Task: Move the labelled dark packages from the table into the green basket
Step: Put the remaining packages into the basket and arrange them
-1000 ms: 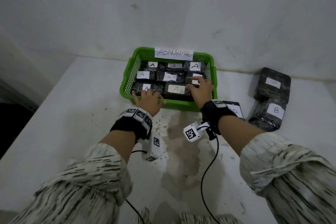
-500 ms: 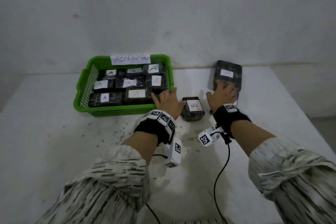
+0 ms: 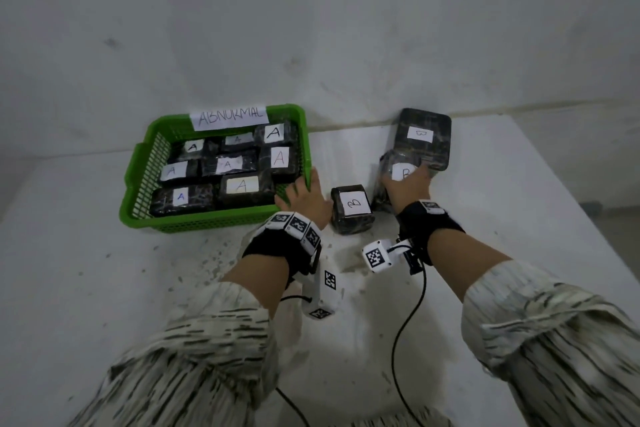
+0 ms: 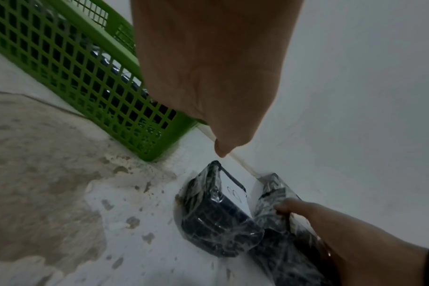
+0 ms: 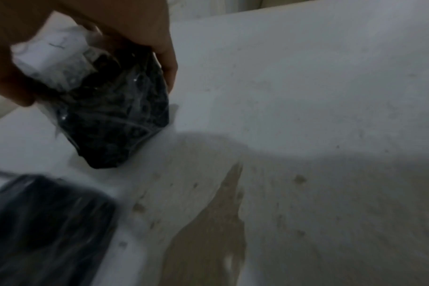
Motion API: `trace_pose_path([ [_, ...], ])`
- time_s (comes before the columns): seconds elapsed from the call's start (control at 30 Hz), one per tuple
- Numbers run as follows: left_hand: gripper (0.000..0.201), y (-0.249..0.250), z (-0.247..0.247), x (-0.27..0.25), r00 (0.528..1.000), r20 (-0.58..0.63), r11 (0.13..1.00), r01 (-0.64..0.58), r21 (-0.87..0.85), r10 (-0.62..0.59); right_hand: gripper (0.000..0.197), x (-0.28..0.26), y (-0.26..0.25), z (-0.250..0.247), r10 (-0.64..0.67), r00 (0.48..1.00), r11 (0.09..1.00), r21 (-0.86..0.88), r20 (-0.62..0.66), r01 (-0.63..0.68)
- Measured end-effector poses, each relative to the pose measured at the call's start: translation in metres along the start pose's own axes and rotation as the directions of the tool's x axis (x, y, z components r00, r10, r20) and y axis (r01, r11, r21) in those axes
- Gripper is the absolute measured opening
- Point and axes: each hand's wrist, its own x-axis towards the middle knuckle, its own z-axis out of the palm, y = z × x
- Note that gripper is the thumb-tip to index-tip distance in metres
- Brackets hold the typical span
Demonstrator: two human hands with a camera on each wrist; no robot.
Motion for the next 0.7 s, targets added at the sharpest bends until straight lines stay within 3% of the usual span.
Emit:
trace_pose_path([
  [0.13,0.064,-0.001,-0.011,0.002,0.999,0.037,0.977,0.044,-0.208,-0.037,0.097,-0.016,-0.021,0.009,-0.175,0.985,0.973,0.149,-0.013,0.175],
  [0.27,0.050,-0.001,-0.033,0.007,0.994,-0.070,0.873,0.035,-0.486,-0.079,0.098,-0.038,-0.045,0.019,-0.443,0.893,0.896,0.041,0.074,0.441],
  [0.3,0.052,0.000,-0.041,0.007,0.994,-0.099,0.813,-0.018,-0.582,-0.049,0.098,-0.045,-0.050,0.023,-0.500,0.860,0.865,0.021,0.100,0.501],
  [0.37,0.055,-0.001,-0.056,0.004,0.991,-0.135,0.587,-0.110,-0.802,0.000,0.097,-0.058,-0.058,0.029,-0.562,0.815,0.824,0.013,0.139,0.566],
  [0.43,0.054,-0.004,-0.070,-0.002,0.993,-0.113,0.380,-0.098,-0.920,-0.018,0.094,-0.070,-0.063,0.034,-0.577,0.799,0.816,0.087,0.168,0.571],
  [0.47,0.053,-0.008,-0.076,-0.003,0.993,-0.116,0.341,-0.096,-0.935,-0.038,0.089,-0.076,-0.067,0.035,-0.579,0.796,0.815,0.147,0.177,0.560],
  [0.57,0.049,-0.024,-0.090,-0.009,0.989,-0.138,0.395,-0.107,-0.912,-0.053,0.053,-0.090,-0.076,0.040,-0.553,0.808,0.820,0.301,0.203,0.486],
  [0.63,0.047,-0.034,-0.096,-0.015,0.989,-0.143,0.405,-0.120,-0.906,-0.027,0.029,-0.094,-0.086,0.044,-0.485,0.847,0.837,0.397,0.217,0.377],
  [0.7,0.047,-0.042,-0.102,-0.022,0.989,-0.146,0.396,-0.131,-0.909,-0.007,0.032,-0.098,-0.098,0.044,-0.401,0.870,0.855,0.458,0.288,0.242],
])
